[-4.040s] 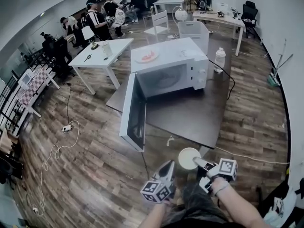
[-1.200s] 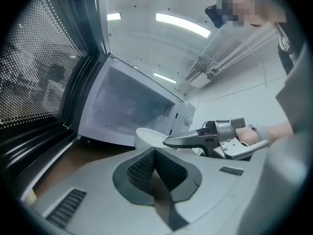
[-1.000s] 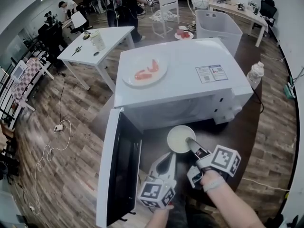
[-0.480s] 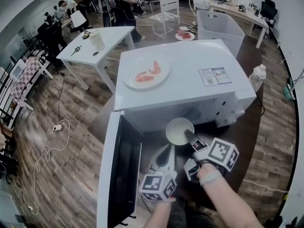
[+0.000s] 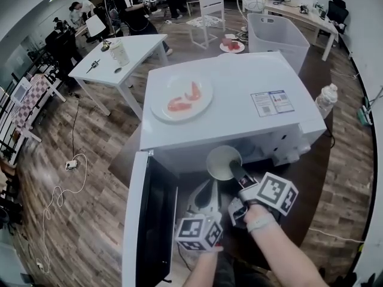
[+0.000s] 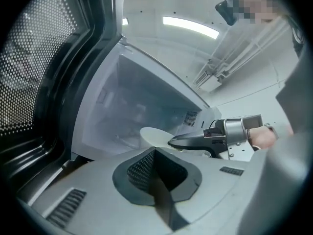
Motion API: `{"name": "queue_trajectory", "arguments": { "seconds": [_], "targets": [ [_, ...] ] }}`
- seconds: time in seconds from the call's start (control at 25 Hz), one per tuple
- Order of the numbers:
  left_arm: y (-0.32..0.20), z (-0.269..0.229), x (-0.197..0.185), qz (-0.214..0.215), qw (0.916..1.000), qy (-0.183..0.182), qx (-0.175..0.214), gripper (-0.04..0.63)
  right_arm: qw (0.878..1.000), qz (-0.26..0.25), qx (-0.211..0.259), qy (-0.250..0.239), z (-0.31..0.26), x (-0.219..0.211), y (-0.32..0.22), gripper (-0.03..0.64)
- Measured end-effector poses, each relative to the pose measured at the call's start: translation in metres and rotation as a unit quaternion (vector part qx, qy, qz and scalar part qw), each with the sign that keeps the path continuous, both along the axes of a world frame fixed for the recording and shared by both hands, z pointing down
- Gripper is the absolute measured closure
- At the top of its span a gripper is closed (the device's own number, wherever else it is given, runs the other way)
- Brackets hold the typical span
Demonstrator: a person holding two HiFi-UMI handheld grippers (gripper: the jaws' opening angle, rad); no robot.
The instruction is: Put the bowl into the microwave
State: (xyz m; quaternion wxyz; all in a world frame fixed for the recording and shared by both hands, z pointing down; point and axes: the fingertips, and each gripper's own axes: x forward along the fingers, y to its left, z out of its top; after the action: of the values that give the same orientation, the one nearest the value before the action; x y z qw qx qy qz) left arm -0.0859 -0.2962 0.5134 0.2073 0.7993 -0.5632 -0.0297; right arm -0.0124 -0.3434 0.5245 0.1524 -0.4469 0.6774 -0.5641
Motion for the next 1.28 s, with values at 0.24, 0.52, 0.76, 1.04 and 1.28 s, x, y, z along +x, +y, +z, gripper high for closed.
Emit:
{"name": "queue_trajectory", "arguments": {
  "seconds": [0.24, 0.52, 0.76, 1.04, 1.28],
  "targets": [
    [-0.009, 0.000, 0.007, 0.011, 0.9999, -0.001, -0.007, 0.594, 1.000, 0.006, 0.001, 0.000, -0.001, -0.001, -0.011, 0.482],
    [-0.014, 0.001, 0.018, 0.026, 0.9995, -0.009, -0.013, 0.594, 1.000, -0.015, 0.023, 0.007, -0.010, -0.011, -0.022, 0.480],
    [-0.019, 0.000, 0.017, 0.030, 0.9994, -0.006, -0.018, 0.594, 0.996, -0.057, 0.049, 0.043, -0.009, -0.015, -0.027, 0.468],
    [-0.026, -0.003, 0.013, 0.029, 0.9994, 0.000, -0.016, 0.594, 0.988, -0.091, 0.092, 0.080, -0.013, -0.016, -0.029, 0.407],
    [-0.033, -0.003, 0.013, 0.024, 0.9995, 0.006, -0.020, 0.594, 0.976, -0.127, 0.133, 0.119, -0.020, -0.017, -0.026, 0.375]
  ]
}}
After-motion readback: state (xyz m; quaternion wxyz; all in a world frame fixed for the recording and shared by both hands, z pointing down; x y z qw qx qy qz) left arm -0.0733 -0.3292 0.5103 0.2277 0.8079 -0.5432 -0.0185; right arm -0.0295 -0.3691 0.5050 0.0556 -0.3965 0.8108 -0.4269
